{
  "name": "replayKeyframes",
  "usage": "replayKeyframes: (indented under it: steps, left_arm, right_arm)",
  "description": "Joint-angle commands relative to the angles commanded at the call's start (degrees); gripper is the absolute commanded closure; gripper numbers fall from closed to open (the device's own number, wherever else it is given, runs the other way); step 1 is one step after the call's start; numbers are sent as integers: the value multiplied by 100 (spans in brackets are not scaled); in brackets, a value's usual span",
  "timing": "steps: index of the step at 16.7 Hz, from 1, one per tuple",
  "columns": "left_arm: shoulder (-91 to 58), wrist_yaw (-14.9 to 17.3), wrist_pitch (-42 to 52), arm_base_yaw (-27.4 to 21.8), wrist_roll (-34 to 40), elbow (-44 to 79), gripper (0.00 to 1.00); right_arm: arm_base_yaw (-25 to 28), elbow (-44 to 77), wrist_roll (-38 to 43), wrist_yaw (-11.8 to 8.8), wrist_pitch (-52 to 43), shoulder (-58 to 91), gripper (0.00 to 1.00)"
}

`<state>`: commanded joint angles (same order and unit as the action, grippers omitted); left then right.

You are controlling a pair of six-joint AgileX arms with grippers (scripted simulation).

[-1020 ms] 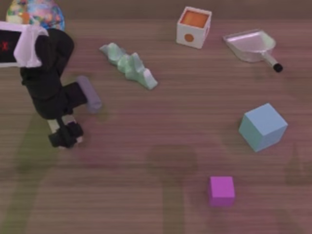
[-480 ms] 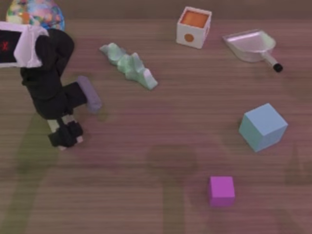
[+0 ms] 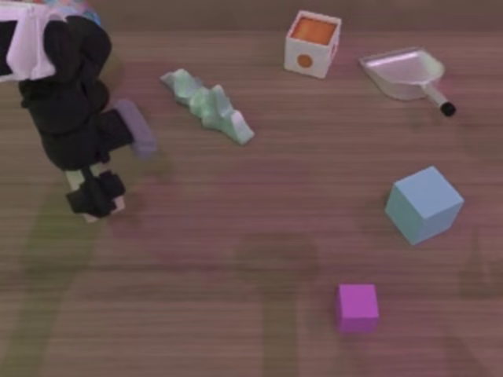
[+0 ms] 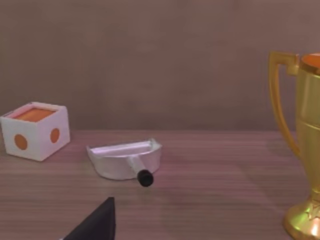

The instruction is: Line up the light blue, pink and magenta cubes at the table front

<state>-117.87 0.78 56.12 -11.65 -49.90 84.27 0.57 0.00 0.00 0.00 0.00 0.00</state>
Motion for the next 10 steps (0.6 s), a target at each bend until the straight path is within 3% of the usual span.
replayKeyframes:
  steps: [3,10]
  left_arm:
    - [213,-2,502,39,12,294,100]
    - [219,-6,574,-202,49,368,100]
  right_arm:
    - [0,0,0,0,0,0,0]
    - [0,0,0,0,0,0,0]
